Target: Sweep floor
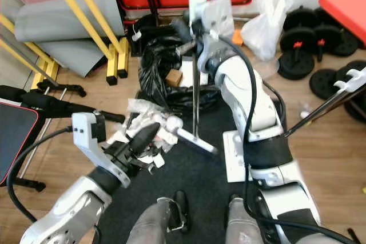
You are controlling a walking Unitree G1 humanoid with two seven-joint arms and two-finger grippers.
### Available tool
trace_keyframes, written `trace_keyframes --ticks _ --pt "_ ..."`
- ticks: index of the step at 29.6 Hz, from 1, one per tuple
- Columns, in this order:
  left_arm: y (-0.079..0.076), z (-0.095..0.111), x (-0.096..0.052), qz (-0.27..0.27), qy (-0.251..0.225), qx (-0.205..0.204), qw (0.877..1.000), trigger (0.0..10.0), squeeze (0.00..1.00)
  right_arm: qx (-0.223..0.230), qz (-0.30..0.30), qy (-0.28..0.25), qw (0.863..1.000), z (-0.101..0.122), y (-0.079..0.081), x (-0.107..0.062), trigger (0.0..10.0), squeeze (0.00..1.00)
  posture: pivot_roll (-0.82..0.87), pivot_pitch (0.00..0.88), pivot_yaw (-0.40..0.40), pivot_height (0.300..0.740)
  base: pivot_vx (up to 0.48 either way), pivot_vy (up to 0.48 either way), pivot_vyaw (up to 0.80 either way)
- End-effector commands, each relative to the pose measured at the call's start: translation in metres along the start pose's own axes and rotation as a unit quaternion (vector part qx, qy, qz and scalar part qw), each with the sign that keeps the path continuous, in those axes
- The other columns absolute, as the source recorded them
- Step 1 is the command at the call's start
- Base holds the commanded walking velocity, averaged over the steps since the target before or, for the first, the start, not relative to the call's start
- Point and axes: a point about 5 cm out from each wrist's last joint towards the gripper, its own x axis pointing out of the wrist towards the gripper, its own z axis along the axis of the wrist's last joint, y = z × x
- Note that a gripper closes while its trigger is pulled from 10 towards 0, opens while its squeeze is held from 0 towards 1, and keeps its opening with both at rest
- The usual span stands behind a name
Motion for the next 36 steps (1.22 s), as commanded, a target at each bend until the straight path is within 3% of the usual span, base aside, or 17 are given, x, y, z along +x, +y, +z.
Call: trace_keyframes --ticks 1,6,8,11,17,19,24,31,36 --pt "0.005 -0.006 -0.003 0.018 0.013 0.002 1.000 10.0 0.00 -0.002 0.028 -0.029 0.999 0.012 0.010 0.001 10.0 0.00 -0.07 0.163 0.017 0.740 0.000 0.000 0.80" --pt "0.014 -0.006 -0.001 0.040 0.016 0.020 0.999 10.0 0.00 -0.001 0.057 -0.015 0.998 0.008 0.013 -0.008 10.0 0.00 -0.08 0.146 0.029 0.740 0.000 0.000 0.80" --pt "0.025 -0.008 -0.003 0.074 0.021 0.043 0.996 10.0 0.00 0.010 0.097 0.009 0.995 0.001 0.015 -0.021 10.0 0.00 -0.08 0.124 0.040 0.740 0.000 0.000 0.80" --pt "0.025 -0.008 -0.003 0.074 0.021 0.043 0.996 10.0 0.00 0.010 0.097 0.009 0.995 0.001 0.015 -0.021 10.0 0.00 -0.08 0.124 0.040 0.740 0.000 0.000 0.80" --pt "0.035 -0.018 -0.013 0.116 0.040 0.068 0.990 10.0 0.00 0.033 0.162 0.056 0.985 -0.019 0.026 -0.045 10.0 0.00 -0.08 0.099 0.033 0.740 0.000 0.000 0.80" --pt "0.036 -0.025 -0.017 0.120 0.054 0.093 0.987 10.0 0.00 0.038 0.176 0.069 0.981 -0.024 0.030 -0.052 10.0 0.00 -0.07 0.087 0.032 0.740 0.000 0.000 0.80" --pt "0.035 -0.032 -0.018 0.125 0.067 0.145 0.979 10.0 0.00 0.050 0.172 0.085 0.980 -0.035 0.034 -0.058 10.0 0.00 -0.07 0.071 0.027 0.740 0.000 0.000 0.80" --pt "0.038 -0.033 -0.019 0.140 0.062 0.155 0.976 10.0 0.00 0.064 0.167 0.107 0.978 -0.049 0.042 -0.066 10.0 0.00 -0.07 0.060 0.022 0.740 0.000 0.000 0.80" --pt "0.038 -0.035 -0.020 0.147 0.059 0.154 0.975 10.0 0.00 0.061 0.148 0.118 0.980 -0.054 0.037 -0.069 10.0 0.00 -0.07 0.049 0.020 0.740 0.000 0.000 0.80"
